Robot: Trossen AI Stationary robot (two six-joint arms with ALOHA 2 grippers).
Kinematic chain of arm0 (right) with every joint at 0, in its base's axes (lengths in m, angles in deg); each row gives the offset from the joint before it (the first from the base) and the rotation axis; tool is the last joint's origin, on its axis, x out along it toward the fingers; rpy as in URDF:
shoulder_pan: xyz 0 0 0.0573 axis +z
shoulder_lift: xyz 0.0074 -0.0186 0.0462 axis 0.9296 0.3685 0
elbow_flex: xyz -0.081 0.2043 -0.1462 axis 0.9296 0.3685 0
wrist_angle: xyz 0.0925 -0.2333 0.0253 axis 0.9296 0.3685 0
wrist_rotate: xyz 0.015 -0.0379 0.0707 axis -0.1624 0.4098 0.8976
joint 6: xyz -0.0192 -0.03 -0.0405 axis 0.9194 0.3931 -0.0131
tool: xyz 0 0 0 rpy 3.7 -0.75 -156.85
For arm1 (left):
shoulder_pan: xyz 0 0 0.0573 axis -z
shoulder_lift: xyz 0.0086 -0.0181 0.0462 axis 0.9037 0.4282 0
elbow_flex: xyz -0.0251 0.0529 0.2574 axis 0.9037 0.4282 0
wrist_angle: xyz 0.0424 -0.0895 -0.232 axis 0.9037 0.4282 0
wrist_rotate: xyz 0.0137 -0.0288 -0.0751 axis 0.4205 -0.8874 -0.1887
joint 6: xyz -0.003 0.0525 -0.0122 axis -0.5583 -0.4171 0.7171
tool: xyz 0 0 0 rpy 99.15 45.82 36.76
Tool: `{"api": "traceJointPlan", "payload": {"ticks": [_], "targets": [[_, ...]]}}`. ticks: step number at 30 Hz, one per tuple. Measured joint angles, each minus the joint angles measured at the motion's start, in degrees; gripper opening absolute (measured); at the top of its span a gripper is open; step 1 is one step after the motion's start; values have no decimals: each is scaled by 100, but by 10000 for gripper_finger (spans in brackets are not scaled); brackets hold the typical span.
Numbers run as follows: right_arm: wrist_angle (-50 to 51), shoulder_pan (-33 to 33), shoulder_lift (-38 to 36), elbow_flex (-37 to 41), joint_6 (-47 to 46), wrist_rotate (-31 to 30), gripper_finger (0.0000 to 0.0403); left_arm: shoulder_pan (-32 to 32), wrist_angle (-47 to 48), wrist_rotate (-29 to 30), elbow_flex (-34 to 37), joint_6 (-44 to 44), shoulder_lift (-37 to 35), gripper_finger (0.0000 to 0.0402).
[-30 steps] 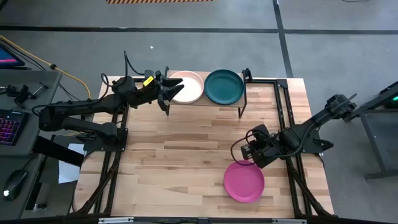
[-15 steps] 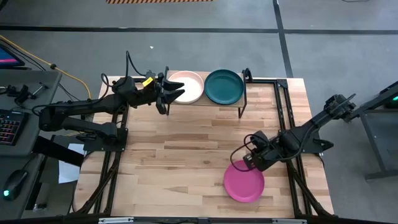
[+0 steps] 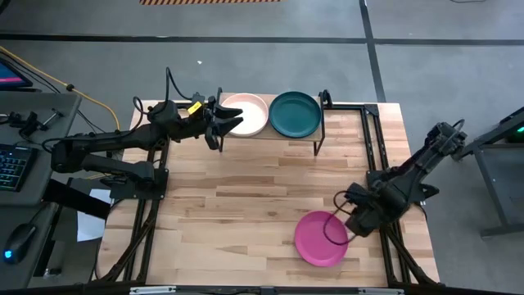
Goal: Place and stack plates onto a shelf
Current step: Stack the pink plate on top of the dark green plate on the shelf
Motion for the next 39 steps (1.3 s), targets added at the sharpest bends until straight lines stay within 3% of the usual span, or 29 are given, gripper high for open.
{"api": "traceJointPlan", "payload": {"ticks": [4,15,17,22,27,32,35,39], "targets": [[70,454,-208,0,-1,-84,135,1,0,174,0,198,0,161],[27,1280,-1009,23,-475,-1505,135,2,0,634,0,457,0,161],[-289,1385,-1178,267,-598,-1543,135,0,0,664,0,457,0,161],[-1679,1514,-1694,1548,-949,-883,135,0,0,708,0,454,0,161],[-2513,1432,-1949,2539,-2173,-896,135,0,0,786,0,452,0,161],[-4546,1244,-1927,3554,-2903,-851,135,0,-2,791,0,450,0,161],[-5446,1127,-1830,3946,-3090,-864,135,0,-4,791,0,448,0,161],[-5552,1024,-1591,4023,-3171,-862,135,0,-4,795,0,444,0,161]]}}
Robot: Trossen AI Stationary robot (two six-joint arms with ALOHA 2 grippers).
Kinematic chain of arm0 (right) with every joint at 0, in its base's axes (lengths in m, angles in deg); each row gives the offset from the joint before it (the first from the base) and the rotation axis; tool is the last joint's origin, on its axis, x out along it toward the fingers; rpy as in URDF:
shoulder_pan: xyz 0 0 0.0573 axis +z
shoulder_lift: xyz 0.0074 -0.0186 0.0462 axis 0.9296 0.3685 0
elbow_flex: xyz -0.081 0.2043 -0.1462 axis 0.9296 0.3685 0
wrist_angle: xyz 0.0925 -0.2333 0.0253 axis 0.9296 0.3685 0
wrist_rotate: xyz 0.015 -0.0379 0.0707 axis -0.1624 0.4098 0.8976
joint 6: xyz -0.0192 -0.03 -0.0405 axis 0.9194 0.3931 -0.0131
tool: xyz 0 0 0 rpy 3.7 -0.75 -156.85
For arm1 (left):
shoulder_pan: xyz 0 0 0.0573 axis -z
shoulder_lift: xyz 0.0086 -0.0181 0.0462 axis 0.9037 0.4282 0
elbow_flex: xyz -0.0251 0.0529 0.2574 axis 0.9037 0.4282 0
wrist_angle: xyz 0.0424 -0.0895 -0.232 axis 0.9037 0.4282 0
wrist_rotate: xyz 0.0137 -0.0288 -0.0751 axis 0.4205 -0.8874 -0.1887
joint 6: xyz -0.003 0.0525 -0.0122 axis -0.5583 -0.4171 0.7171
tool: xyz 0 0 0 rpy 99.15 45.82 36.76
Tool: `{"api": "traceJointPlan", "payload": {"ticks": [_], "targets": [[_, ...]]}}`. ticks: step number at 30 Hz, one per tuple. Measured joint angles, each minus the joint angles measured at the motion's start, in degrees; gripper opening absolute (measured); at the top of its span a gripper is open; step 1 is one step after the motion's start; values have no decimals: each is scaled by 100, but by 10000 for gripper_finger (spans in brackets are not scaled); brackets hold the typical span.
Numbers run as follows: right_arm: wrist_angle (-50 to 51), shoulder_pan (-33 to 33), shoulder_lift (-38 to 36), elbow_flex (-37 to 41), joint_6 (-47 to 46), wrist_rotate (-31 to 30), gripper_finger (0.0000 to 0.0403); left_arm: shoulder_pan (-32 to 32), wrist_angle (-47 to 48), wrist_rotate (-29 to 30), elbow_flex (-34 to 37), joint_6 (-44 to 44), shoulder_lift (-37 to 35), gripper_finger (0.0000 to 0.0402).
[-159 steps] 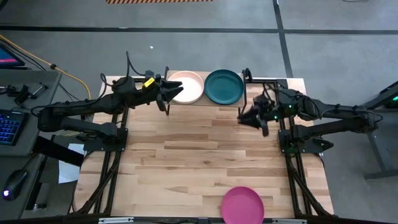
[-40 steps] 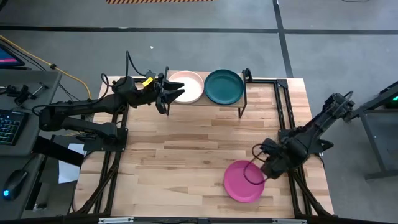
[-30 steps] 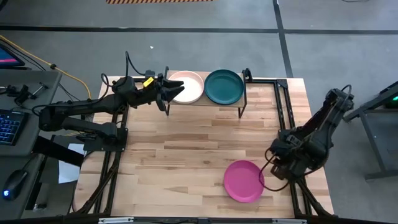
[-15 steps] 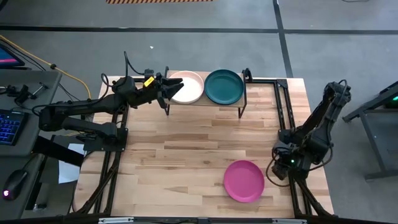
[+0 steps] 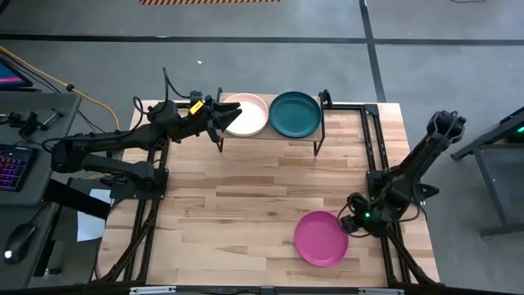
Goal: Place and stack plates onto a shelf
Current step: Stack the pink plate on top of the dark green plate on the shelf
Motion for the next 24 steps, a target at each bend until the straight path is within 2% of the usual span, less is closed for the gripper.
{"api": "traceJointPlan", "payload": {"ticks": [10,24], "targets": [[-32,-149,674,-21,-278,241,135,0,2,2,0,-4,0,161],[-394,-332,1373,-99,-803,250,135,0,2,1,0,-96,0,161]]}}
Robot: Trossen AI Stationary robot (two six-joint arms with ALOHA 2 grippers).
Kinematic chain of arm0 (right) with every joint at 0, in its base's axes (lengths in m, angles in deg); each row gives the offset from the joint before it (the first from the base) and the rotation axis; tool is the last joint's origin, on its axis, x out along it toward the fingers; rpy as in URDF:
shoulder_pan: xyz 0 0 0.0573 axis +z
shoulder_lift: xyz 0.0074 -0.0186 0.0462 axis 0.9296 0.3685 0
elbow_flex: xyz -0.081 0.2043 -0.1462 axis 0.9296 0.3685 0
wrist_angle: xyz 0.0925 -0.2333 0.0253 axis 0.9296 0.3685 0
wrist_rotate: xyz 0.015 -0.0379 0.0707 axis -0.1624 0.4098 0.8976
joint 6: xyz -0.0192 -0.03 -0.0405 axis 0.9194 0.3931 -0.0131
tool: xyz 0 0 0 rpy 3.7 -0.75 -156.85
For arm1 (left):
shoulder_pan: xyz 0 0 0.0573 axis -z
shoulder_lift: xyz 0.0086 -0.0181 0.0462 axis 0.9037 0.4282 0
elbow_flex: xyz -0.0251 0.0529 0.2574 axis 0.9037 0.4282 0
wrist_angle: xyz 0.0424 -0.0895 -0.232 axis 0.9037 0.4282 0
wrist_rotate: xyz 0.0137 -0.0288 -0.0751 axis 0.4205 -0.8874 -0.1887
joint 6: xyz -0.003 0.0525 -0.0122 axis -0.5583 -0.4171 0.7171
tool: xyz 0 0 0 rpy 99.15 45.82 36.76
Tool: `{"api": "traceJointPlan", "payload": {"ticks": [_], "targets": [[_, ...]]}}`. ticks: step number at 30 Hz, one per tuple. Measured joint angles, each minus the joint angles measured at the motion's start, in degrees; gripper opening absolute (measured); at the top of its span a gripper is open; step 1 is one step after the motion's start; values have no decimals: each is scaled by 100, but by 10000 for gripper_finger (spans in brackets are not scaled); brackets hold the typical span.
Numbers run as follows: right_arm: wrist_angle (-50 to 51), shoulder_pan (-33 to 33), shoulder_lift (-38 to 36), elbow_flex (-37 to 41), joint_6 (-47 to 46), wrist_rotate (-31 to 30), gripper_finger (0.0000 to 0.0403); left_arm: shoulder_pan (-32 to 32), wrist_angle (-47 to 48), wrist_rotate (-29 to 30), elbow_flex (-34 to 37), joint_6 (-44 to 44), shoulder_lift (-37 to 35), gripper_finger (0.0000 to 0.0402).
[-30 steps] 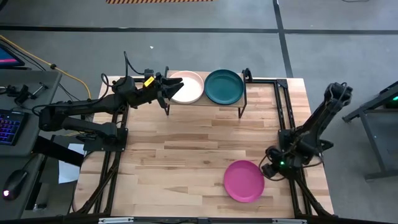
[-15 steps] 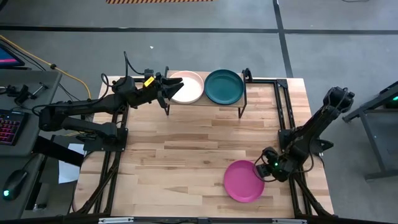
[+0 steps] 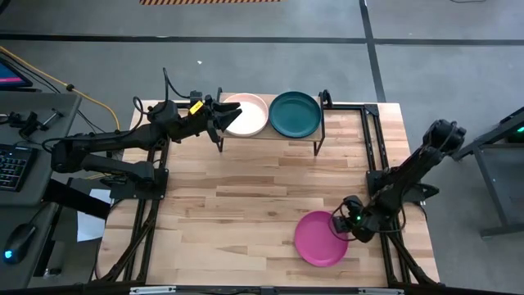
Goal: Place and stack plates onto a shelf
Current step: Stack the pink plate on top of the dark green plate on the shelf
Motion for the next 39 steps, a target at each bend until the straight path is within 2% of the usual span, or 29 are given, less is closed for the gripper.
{"api": "traceJointPlan", "payload": {"ticks": [10,12,15,17,22,27,33,39], "targets": [[159,-558,297,-319,427,9,126,0,2,-1,0,-52,0,161],[159,-588,407,-353,438,34,106,0,0,-1,0,-52,0,161],[110,-603,498,-353,461,-16,41,0,0,-1,0,-52,-2,161],[-180,-617,489,-346,519,-300,12,-3,9,0,0,-58,-47,161],[-339,-619,61,-338,651,-685,3,-92,-63,-13,0,-366,-269,161],[-411,-709,-594,-338,943,-1432,1,-240,-120,15,0,-548,-600,161],[-248,-1223,-1403,-571,1882,-1862,0,-382,-166,27,0,-553,-851,161],[500,-2475,-1633,-1681,3750,-1943,0,-415,-181,27,0,-553,-907,161]]}}
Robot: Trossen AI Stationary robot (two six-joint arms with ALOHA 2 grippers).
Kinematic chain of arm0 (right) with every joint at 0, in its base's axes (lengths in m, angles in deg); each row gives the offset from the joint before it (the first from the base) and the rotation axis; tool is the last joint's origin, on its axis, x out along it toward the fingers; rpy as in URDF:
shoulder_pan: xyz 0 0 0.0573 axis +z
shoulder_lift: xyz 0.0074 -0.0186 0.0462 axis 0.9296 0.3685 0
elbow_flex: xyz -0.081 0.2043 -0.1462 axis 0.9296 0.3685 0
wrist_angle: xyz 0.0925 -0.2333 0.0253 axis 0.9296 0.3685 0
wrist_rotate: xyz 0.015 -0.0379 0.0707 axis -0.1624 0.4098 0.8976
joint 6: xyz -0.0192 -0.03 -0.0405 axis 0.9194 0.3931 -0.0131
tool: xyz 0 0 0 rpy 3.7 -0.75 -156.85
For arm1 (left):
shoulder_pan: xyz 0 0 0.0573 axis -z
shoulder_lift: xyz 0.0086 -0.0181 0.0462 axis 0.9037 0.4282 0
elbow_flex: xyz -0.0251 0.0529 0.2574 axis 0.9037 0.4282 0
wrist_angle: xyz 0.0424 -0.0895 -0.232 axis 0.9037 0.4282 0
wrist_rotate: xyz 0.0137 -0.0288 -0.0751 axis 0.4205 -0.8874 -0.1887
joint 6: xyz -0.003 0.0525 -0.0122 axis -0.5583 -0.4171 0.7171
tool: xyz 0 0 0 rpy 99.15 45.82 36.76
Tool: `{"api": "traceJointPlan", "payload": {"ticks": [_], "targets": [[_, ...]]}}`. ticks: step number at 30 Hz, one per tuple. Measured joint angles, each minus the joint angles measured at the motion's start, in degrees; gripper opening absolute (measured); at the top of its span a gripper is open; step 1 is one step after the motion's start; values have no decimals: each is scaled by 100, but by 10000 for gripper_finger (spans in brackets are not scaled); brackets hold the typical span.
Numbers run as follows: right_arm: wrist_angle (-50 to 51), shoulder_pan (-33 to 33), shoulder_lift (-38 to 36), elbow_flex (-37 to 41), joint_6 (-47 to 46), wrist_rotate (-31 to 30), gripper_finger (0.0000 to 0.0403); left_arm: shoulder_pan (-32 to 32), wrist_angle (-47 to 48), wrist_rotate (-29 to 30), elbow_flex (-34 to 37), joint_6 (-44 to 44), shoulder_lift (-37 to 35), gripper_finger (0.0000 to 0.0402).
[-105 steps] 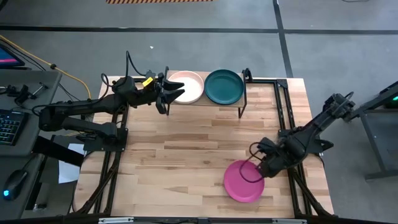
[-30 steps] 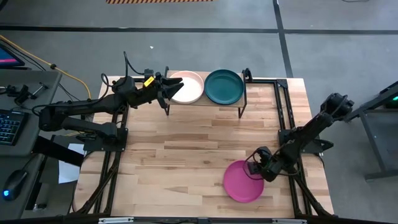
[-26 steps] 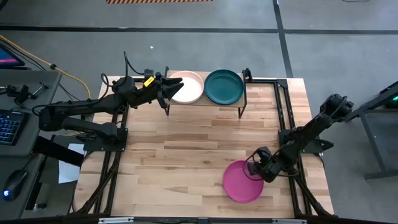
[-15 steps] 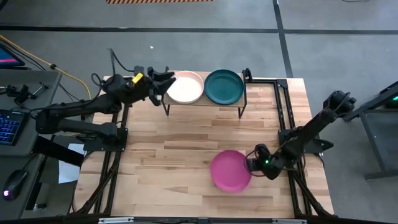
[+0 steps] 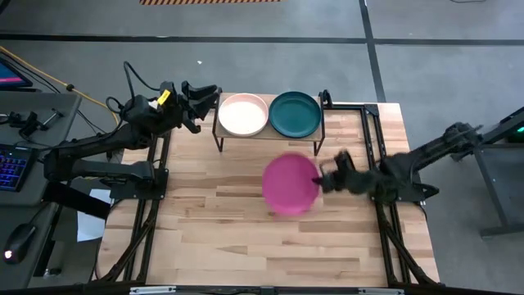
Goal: Place and stack plates onto a shelf
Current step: Stack the pink plate on top of the dark green plate on the shelf
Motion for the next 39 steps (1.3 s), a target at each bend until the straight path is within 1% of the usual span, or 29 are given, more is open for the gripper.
{"api": "traceJointPlan", "payload": {"ticks": [5,10,15,17,19,24,31,37,39], "targets": [[271,-1167,8,-1076,1726,2,0,2,-22,-2,0,-3,7,161],[401,-2399,6,-1855,2883,-22,0,2,-14,-2,-1,-271,32,161],[416,-3684,8,-2069,3207,69,0,2,-19,-68,0,-251,31,161],[438,-4137,62,-2069,3188,266,0,4,-17,-68,0,-258,31,161],[544,-4500,183,-2069,3208,596,0,2,-17,-68,0,-258,31,161],[997,-5103,728,-2063,2997,1235,0,4,-15,-70,0,-256,31,161],[993,-5693,1346,-2059,2952,1873,0,4,-15,-72,0,-256,31,161],[1037,-5976,1512,-2059,2967,2537,0,4,-28,-74,0,-243,19,161],[1105,-5976,1512,-2059,3087,2599,0,4,-60,-78,-2,-247,1,161]]}}
